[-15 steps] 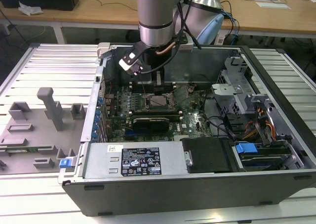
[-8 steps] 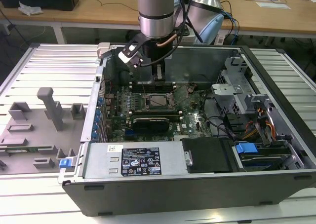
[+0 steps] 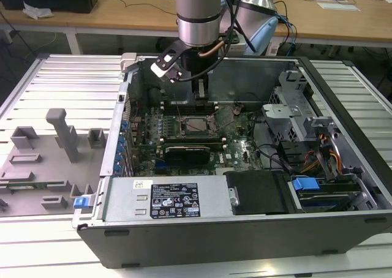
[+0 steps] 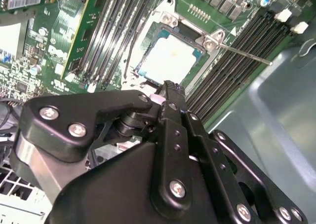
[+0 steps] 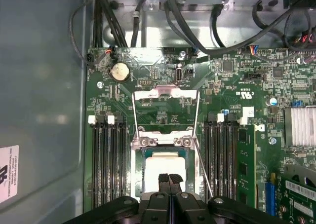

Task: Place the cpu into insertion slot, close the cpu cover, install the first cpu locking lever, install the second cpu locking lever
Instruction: 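Place the cpu into insertion slot, then close the cpu cover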

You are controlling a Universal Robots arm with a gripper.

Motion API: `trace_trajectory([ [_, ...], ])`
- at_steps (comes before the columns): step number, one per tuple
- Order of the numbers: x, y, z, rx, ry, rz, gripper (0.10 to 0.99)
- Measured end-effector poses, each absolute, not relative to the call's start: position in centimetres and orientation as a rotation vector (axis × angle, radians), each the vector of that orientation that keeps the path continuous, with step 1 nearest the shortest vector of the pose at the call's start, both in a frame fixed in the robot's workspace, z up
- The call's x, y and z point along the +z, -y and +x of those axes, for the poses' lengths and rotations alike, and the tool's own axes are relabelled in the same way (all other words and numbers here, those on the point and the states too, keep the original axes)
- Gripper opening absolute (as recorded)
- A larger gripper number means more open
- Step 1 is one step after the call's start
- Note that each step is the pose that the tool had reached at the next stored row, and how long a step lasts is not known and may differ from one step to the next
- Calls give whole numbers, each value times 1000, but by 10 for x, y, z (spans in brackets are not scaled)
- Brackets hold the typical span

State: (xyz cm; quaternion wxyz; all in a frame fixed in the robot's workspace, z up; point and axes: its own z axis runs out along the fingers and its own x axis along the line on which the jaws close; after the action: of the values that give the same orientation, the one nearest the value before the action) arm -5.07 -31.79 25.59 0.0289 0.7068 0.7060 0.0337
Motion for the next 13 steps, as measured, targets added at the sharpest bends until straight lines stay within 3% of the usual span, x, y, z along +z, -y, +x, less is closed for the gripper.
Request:
trace_trajectory([
  [13, 257, 318, -49, 102, -2179, 2181, 106],
])
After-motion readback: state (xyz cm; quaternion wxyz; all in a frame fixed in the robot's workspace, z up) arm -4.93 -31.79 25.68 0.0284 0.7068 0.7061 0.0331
